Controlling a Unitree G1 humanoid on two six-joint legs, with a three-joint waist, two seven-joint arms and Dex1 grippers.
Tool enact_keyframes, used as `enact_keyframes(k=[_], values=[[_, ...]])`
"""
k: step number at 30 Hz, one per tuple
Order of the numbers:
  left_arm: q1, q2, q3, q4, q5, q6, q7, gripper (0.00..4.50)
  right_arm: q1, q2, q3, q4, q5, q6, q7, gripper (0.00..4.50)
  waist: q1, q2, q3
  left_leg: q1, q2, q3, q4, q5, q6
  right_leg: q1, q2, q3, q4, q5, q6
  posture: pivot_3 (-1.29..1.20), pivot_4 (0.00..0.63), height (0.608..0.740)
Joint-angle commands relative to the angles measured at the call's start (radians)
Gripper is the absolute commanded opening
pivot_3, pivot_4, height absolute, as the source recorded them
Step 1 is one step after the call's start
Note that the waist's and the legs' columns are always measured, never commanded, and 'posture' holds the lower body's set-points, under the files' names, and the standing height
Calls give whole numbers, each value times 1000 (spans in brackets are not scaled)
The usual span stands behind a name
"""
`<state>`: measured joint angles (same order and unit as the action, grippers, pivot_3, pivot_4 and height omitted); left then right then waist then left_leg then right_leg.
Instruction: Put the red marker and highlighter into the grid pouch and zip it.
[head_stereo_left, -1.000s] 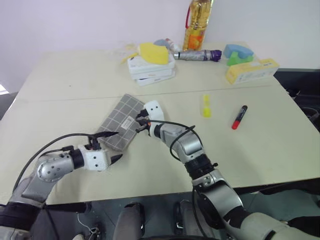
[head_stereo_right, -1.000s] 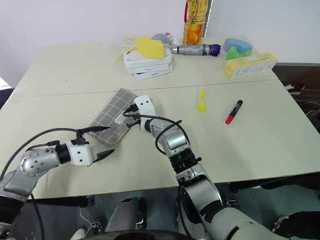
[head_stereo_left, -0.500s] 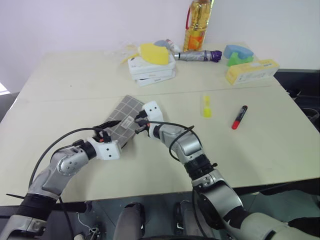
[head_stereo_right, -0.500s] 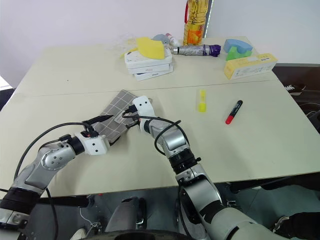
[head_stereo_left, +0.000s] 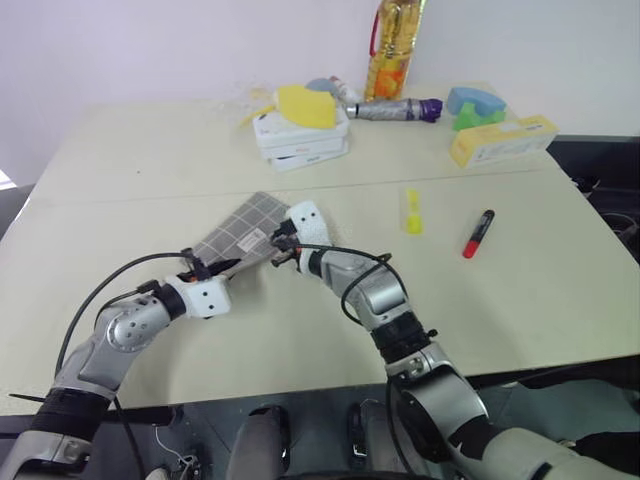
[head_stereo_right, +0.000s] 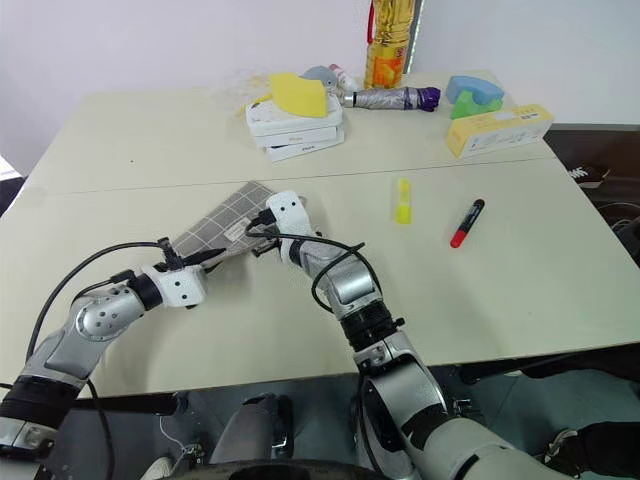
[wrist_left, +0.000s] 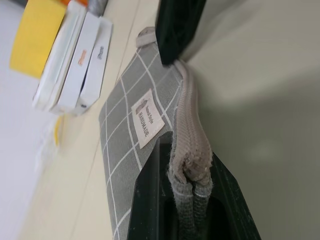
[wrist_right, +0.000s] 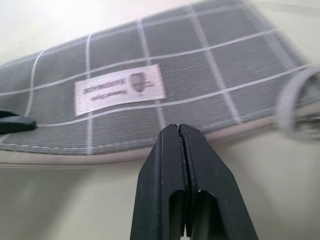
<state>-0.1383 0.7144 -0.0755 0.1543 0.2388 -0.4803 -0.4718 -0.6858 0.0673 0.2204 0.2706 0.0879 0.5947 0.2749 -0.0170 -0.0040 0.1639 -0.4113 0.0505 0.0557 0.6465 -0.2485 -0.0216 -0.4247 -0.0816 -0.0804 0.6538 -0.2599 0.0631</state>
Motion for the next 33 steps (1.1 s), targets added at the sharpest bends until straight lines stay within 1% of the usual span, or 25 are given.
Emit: enact_keyframes(k=[1, 3, 4, 5, 6, 8, 11, 12, 15, 18, 20, 22, 25, 28, 31, 32, 33], values=[[9, -21, 15, -57, -88, 14, -35, 44, 3, -37, -32, -180, 22, -38, 38, 0, 1, 0, 0, 0, 0, 0, 0, 0, 0, 0, 0, 0, 0, 0, 0, 0, 150, 740], [9, -39, 14, -88, -126, 30, -55, 44, 23, -75, -55, -259, 40, -9, 58, 0, 0, 0, 0, -1, 0, 0, 0, 0, 0, 0, 0, 0, -1, 0, 0, 0, 150, 740], [9, -47, 14, -103, -140, 39, -64, 0, 32, -95, -65, -293, 43, 11, 63, 540, 1, 0, 0, -1, 0, 0, -1, 0, 0, 0, 0, 0, -2, 0, 0, 0, 150, 740], [9, -59, 11, -122, -161, 56, -78, 0, 44, -122, -76, -332, 44, 34, 67, 908, 2, -1, 0, -1, 0, 0, -1, 0, 0, 0, 0, 0, -2, 0, 0, 0, 150, 740], [6, -76, -8, -154, -173, 69, -95, 0, 79, -186, -99, -394, 33, 65, 75, 1384, 5, -1, 0, -1, 0, 0, -1, 0, 0, 0, 0, 0, -2, 0, 0, 0, 150, 740], [2, -102, -30, -199, -187, 88, -118, 0, 132, -278, -118, -479, 23, 108, 89, 2411, 13, -1, 0, -2, -1, 0, 0, 0, 0, 0, 0, -1, -2, 0, 0, 0, 150, 740], [-9, -134, -49, -236, -195, 111, -134, 0, 210, -437, -74, -598, 4, 126, 165, 4087, 12, -1, 1, -4, -2, 0, 1, 0, 0, 0, -1, -1, -5, 0, 0, 0, 150, 740], [-13, -139, -52, -240, -195, 115, -140, 0, 229, -486, -53, -624, -12, 115, 186, 4441, 8, -1, 1, -4, -3, 0, 1, 0, 0, 0, -1, -1, -5, 0, 0, 0, 150, 740], [-17, -141, -59, -238, -203, 110, -162, 0, 255, -549, -46, -663, -22, 114, 204, 4441, -5, -2, 1, -2, -2, 0, 1, 0, 0, -1, 4, -1, -5, 0, 0, 0, 150, 740], [-20, -141, -58, -232, -213, 101, -180, 0, 262, -591, -32, -670, -37, 102, 228, 4441, 1, -2, 2, -2, 1, 0, 0, 0, 0, -1, 9, -1, -4, 0, -1, 0, 150, 740], [-20, -144, -50, -235, -225, 102, -188, 0, 264, -596, -25, -664, -42, 92, 236, 4441, 5, -2, 2, -2, 2, -1, 0, 0, 0, -1, 10, -1, -4, 0, -1, 0, 150, 740], [-18, -139, -42, -236, -240, 103, -198, 0, 259, -577, -30, -640, -38, 98, 225, 4441, 6, -2, 2, -2, 1, 0, 0, 0, 0, -1, 10, -1, -4, 0, -1, 0, 150, 740], [-16, -133, -28, -237, -260, 106, -207, 0, 241, -494, -67, -572, -11, 146, 177, 4441, 5, -3, 2, -2, 1, 0, 1, 0, 0, 0, 9, 0, -4, 0, -1, 0, 150, 740], [-11, -133, -26, -245, -266, 110, -210, 0, 219, -417, -103, -494, -6, 149, 121, 4441, 6, -3, 2, -2, 1, 0, 1, 0, 0, -1, 8, 0, -4, 0, -2, 0, 150, 740], [-1, -131, -25, -256, -265, 114, -205, 0, 199, -399, -110, -436, -16, 143, 103, 3659, 7, -3, 2, -3, 1, 1, 1, 0, 0, -1, 8, 0, -4, 0, -2, 0, 150, 740], [1, -131, -24, -258, -265, 115, -204, 0, 196, -400, -109, -429, -19, 139, 101, 2972, 7, -3, 2, -3, 0, 1, 1, 0, 0, -1, 7, 0, -4, 0, -2, 0, 150, 740], [3, -130, -22, -259, -264, 116, -203, 0, 195, -399, -111, -427, -20, 140, 95, 2667, 7, -3, 2, -3, 0, 1, 1, 0, 0, -1, 7, 0, -4, 0, -2, 0, 150, 740]])
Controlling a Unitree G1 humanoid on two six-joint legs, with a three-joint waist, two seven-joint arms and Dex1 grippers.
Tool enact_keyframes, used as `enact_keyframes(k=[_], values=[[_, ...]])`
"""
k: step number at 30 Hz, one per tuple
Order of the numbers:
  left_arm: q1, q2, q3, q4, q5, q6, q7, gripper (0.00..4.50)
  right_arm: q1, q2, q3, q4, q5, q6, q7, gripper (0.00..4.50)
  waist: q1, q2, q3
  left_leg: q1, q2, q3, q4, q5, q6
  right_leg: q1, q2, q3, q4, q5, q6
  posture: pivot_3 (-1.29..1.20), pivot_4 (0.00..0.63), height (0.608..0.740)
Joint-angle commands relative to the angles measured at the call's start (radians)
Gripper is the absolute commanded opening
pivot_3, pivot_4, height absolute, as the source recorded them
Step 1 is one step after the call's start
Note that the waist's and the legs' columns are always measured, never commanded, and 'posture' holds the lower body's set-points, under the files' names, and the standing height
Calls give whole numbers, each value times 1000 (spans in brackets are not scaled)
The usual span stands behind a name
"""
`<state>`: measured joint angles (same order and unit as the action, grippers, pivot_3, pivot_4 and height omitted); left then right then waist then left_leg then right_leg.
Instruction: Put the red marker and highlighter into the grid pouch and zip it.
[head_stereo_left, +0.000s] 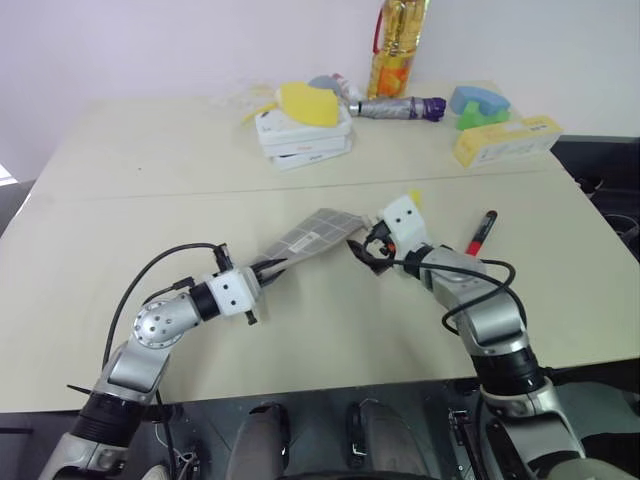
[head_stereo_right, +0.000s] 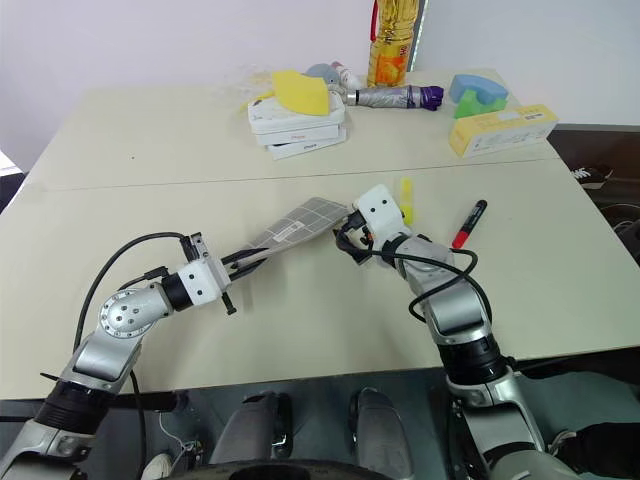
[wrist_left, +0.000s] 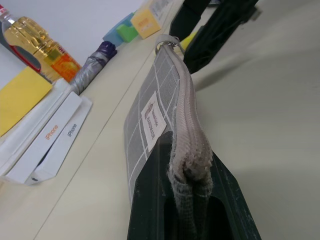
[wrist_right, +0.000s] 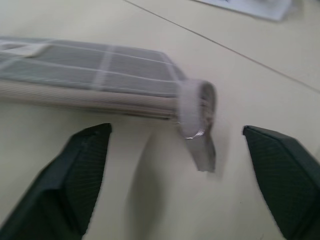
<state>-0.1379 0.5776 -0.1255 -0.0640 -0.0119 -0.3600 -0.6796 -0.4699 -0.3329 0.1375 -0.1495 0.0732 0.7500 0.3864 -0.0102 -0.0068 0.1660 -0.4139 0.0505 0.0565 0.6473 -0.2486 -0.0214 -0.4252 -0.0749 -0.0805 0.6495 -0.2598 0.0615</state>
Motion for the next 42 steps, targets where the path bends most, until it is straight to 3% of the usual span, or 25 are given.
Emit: enact_keyframes(k=[1, 4, 5, 6, 20, 25, 32, 42], values=[[4, 6, 29, -42, -13, -4, 6, 0, -21, 1, -30, -9, -5, -17, -19, 2203, 0, 0, 0, 0, 0, 0, 0, 0, 0, 0, 0, 0, 0, 0, 0, 0, 150, 740], [4, 7, 31, -41, -9, -4, 8, 0, -19, -4, -32, -20, -3, -13, -19, 581, -1, 0, 0, 0, 0, 0, 0, 0, 0, 0, -1, 0, 0, 0, 0, 0, 150, 740], [4, 8, 31, -41, -6, -5, 9, 0, -18, -6, -31, -24, -2, -11, -18, 175, -1, 0, 0, 0, 0, 0, 0, 0, 0, 0, -1, 0, 0, 0, 0, 0, 150, 740], [4, 8, 31, -40, -5, -5, 9, 0, -17, -8, -31, -27, -1, -10, -18, 59, -1, 0, 0, 0, 0, 0, 0, 0, 0, 0, -1, 0, 0, 0, 0, 0, 150, 740], [25, 13, 29, -7, 52, -13, 40, 0, 22, -116, 0, -204, -4, 74, 47, 59, -1, 0, 0, 0, -1, 0, 0, 0, 0, 0, -1, 0, 0, 0, 0, 0, 150, 740], [5, -16, 26, 1, 65, 18, 83, 0, 34, -155, 83, -286, 9, 72, 132, 59, -1, 0, 0, 0, -1, -1, 0, 0, 0, 0, -1, 0, 0, 0, 0, 0, 150, 740], [-8, -78, -12, -20, 87, 66, 112, 0, 31, -106, 182, -365, 30, 70, 159, 59, -1, 0, 0, 0, -1, -1, 0, 0, 0, 0, -1, 0, 0, 0, 0, 0, 150, 740], [-62, -159, -39, 21, 115, 108, 140, 0, 20, -31, 210, -426, 89, 67, 185, 59, 0, -1, 0, 0, -2, -2, 1, 0, 0, 1, -2, -1, 0, 0, 0, 0, 150, 740]])
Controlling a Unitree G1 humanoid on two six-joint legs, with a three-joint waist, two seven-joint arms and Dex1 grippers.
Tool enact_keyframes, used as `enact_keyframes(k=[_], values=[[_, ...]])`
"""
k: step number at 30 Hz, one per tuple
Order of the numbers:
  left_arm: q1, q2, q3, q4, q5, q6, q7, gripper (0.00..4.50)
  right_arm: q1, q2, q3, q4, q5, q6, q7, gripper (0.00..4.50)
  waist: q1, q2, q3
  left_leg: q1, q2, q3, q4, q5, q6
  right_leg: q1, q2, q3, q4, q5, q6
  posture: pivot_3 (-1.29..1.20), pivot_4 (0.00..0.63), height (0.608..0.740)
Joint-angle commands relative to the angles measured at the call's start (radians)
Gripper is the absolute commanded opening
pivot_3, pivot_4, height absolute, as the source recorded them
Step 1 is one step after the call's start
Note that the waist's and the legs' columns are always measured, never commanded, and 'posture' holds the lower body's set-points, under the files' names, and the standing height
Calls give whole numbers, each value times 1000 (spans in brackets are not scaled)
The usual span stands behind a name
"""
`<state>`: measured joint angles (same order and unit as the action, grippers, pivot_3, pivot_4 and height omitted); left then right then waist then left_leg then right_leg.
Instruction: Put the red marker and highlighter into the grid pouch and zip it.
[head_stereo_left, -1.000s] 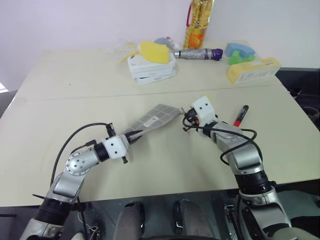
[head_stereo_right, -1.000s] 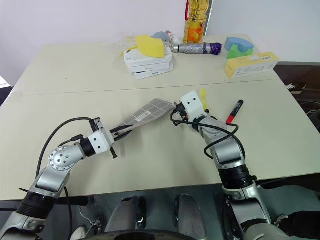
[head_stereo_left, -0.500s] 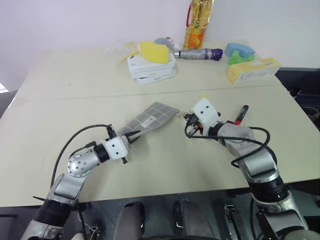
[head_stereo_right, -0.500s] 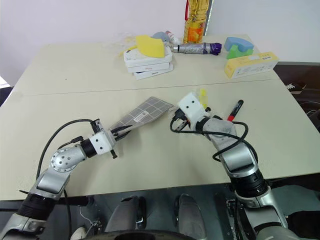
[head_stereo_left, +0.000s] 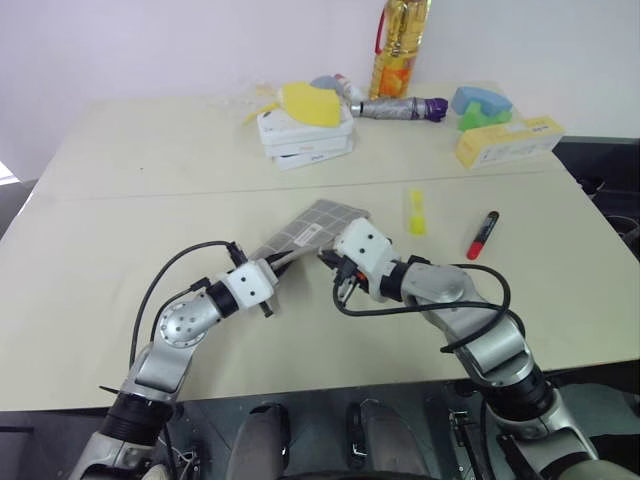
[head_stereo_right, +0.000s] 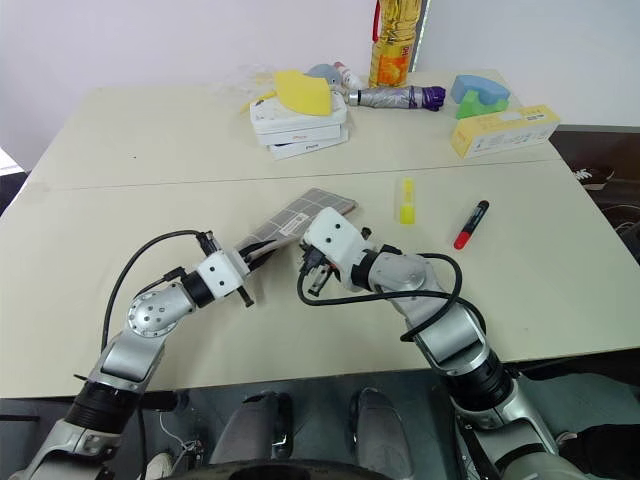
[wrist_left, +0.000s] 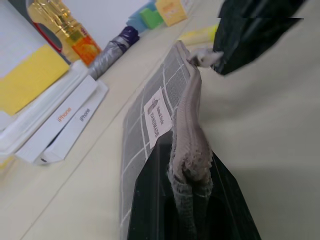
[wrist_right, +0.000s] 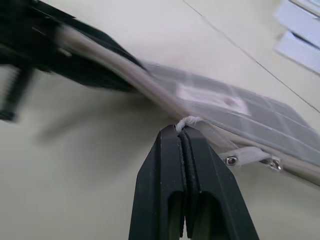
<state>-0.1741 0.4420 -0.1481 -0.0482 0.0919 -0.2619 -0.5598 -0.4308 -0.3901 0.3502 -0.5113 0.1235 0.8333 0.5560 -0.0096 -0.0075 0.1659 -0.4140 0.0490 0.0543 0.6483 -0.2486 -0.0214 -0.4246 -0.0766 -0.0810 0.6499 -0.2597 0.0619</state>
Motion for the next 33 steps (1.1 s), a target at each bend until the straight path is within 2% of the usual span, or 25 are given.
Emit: enact_keyframes(k=[1, 11, 20, 23, 30, 33], values=[[-34, -33, -20, 13, 15, 12, 25, 0, -22, 32, -3, -66, 46, -21, 19, 59, 0, 0, 0, 0, 0, 0, 0, 0, 0, 0, 0, 0, 0, 0, 0, 0, 150, 740], [-137, -152, -62, 144, 51, 22, 89, 0, -63, 45, 11, -86, 95, -71, 72, 59, 0, -1, 0, 0, -1, 0, 1, 0, 0, 1, 0, 0, 1, 0, 0, 0, 150, 740], [-178, -202, -48, 191, 60, 34, 143, 0, -53, 40, 0, -94, 109, -60, 74, 59, 1, -1, 0, 0, -1, 0, 1, 0, 0, 1, 0, -1, 1, 0, 0, 0, 150, 740], [-181, -206, -40, 182, 43, 41, 142, 0, -48, 35, -32, -90, 125, -35, 72, 892, 1, -1, 0, 0, -1, 0, 1, 0, 0, 1, 0, -1, 1, 0, 0, 0, 150, 740], [-155, -156, -9, 138, -28, 59, 73, 0, 18, -92, -235, -137, 147, 62, 52, 4409, 0, -2, 0, 0, -1, -1, 1, 0, 0, 1, 0, -1, 1, 0, 0, 0, 150, 740], [-156, -111, -1, 154, -14, 36, 59, 0, 44, -117, -365, -109, 172, 149, 8, 4409, 1, -2, 0, 0, -1, -1, 1, 0, 0, 1, 0, -1, 1, 0, 0, 0, 150, 740]])
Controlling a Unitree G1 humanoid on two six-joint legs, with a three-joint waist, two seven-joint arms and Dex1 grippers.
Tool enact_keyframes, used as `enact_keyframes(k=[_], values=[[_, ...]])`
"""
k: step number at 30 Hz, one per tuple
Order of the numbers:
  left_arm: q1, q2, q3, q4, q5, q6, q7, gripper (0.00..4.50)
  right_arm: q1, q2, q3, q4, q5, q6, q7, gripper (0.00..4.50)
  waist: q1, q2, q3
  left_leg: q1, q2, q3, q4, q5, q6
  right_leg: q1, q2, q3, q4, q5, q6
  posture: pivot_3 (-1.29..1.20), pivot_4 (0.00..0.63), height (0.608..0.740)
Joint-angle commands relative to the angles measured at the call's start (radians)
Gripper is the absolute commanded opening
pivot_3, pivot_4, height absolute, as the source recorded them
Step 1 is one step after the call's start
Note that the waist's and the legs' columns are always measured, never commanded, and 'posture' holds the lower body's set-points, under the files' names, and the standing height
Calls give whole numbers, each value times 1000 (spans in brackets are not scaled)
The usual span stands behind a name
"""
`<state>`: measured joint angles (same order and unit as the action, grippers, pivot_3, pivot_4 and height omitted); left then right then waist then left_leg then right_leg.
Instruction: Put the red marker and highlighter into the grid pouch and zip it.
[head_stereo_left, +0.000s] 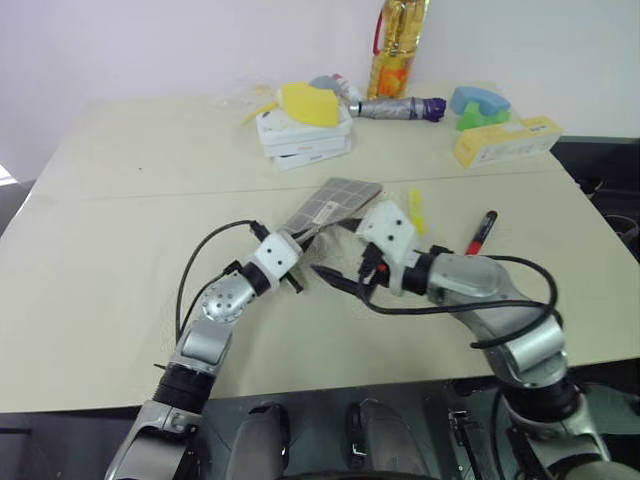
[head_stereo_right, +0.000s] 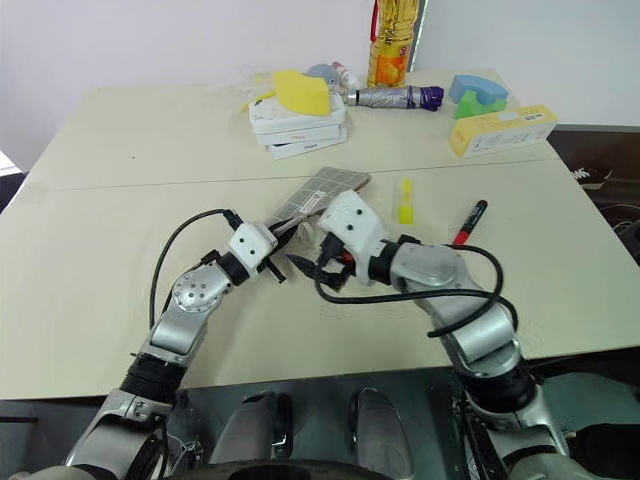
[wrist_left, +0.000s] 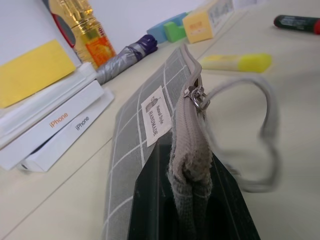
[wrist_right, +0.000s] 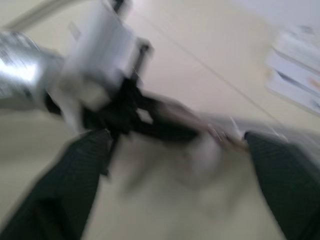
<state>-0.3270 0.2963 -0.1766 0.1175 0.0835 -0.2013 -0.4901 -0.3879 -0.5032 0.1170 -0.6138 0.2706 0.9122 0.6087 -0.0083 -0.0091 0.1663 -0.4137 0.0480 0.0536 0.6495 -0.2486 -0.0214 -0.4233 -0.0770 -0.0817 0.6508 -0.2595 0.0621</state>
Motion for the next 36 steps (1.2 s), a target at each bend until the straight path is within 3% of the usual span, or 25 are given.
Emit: enact_keyframes(k=[1, 7, 22, 25, 30, 36], values=[[-4, 47, 29, -4, -1, -36, -13, 0, 0, 3, -176, 21, 28, 106, -76, 4409, -1, 0, 0, 0, 0, 0, 0, 0, 0, 0, 0, 0, 0, 0, 0, 0, 150, 740], [-3, 74, 37, 15, -55, -84, -43, 0, -82, 117, -318, 317, -85, 124, -362, 4409, -1, 0, 0, 2, 0, 3, 0, 0, 0, 1, 0, 0, 0, 0, 0, 0, 150, 740], [20, 57, 33, -6, -57, -75, -38, 0, -257, 242, -277, 777, -135, -85, -489, 4409, -3, 0, 0, 2, 0, 4, -2, 0, 0, 0, -1, 1, 1, 0, 0, 0, 150, 740], [25, 52, 43, -17, -74, -66, -37, 0, -259, 243, -287, 803, -141, -101, -516, 3489, -3, 0, 0, 2, 0, 4, -2, 0, 0, 0, -1, 1, 1, 0, 0, 0, 150, 740], [37, 53, 60, -29, -106, -45, -45, 0, -218, 231, -268, 731, -130, -121, -479, 855, -4, 0, 0, 2, 0, 4, -2, 0, 0, 0, -1, 1, 1, 0, 0, 0, 150, 740], [50, 48, 75, -51, -209, 29, -111, 0, -78, 40, -199, 419, -141, -136, -308, 877, 1, 1, 0, 1, 0, 3, -2, 0, 0, 0, -1, 1, 1, 0, 0, 0, 150, 740]])
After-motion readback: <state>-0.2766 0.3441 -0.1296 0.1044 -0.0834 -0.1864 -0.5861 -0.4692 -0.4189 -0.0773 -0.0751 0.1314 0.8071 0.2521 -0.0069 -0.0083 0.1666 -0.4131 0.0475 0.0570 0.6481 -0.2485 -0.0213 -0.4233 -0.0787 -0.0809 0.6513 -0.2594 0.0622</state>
